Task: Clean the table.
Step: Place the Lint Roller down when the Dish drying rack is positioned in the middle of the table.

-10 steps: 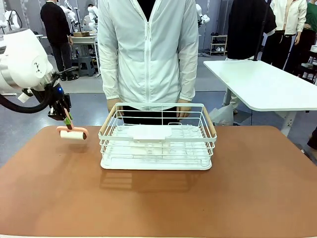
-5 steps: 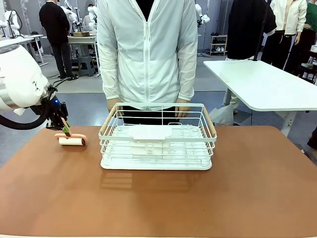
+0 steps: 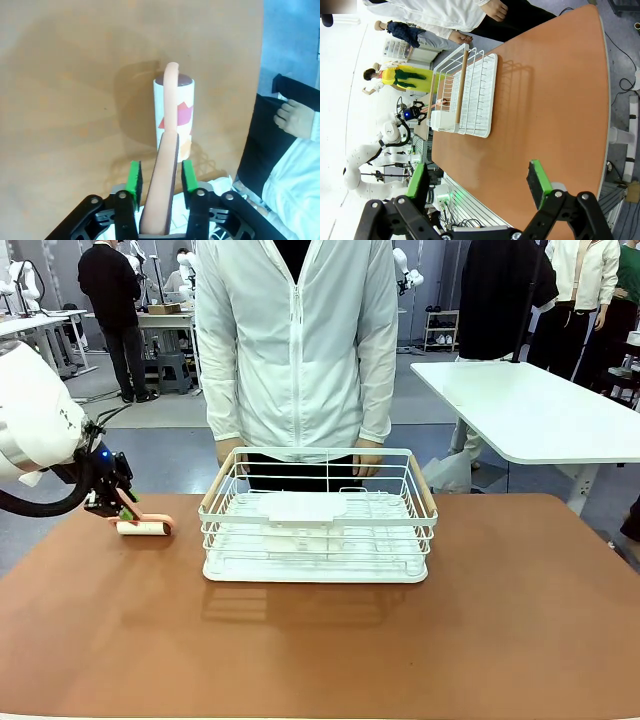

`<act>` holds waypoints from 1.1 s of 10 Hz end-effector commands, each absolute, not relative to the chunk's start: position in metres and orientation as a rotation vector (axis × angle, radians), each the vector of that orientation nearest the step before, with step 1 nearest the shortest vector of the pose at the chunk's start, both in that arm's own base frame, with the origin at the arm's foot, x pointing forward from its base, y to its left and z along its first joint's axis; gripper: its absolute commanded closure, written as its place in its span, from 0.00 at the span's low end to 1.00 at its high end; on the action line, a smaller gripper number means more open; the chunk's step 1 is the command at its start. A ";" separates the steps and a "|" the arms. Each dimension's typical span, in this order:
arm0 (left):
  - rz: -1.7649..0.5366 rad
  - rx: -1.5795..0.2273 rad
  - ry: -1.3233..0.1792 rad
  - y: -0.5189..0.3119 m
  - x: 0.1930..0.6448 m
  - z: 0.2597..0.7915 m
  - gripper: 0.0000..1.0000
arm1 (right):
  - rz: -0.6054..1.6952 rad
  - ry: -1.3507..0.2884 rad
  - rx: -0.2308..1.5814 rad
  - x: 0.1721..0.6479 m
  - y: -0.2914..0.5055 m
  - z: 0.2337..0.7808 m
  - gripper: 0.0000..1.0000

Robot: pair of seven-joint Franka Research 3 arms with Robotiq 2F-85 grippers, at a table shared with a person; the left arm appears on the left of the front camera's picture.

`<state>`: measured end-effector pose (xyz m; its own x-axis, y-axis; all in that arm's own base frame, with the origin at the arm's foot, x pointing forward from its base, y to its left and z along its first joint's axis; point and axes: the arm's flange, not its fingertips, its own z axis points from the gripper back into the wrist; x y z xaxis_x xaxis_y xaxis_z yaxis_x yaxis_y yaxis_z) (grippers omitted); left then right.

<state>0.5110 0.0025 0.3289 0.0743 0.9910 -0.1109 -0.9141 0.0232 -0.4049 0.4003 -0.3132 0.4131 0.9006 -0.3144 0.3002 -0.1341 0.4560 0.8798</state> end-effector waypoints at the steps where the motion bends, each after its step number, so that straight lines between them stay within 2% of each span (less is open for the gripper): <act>1: 1.498 -0.382 -0.213 0.005 0.497 0.337 0.41 | -0.119 -0.455 1.095 0.399 -0.312 0.417 0.00; 2: 1.517 -0.345 -0.220 0.003 0.492 0.342 0.25 | -0.119 -0.455 1.095 0.399 -0.312 0.417 0.00; 3: 1.539 -0.325 -0.224 0.004 0.491 0.346 0.22 | -0.119 -0.455 1.095 0.399 -0.312 0.417 0.00; 4: 1.540 -0.296 -0.209 0.002 0.487 0.347 0.07 | -0.119 -0.455 1.095 0.399 -0.312 0.417 0.00; 6: 1.543 -0.270 -0.178 0.002 0.479 0.354 0.00 | -0.119 -0.455 1.095 0.399 -0.312 0.417 0.00; 8: 1.553 -0.210 -0.116 0.002 0.478 0.359 0.00 | -0.119 -0.455 1.095 0.399 -0.312 0.417 0.00; 11: 1.575 -0.179 -0.119 0.001 0.482 0.363 0.00 | -0.119 -0.455 1.095 0.399 -0.312 0.417 0.00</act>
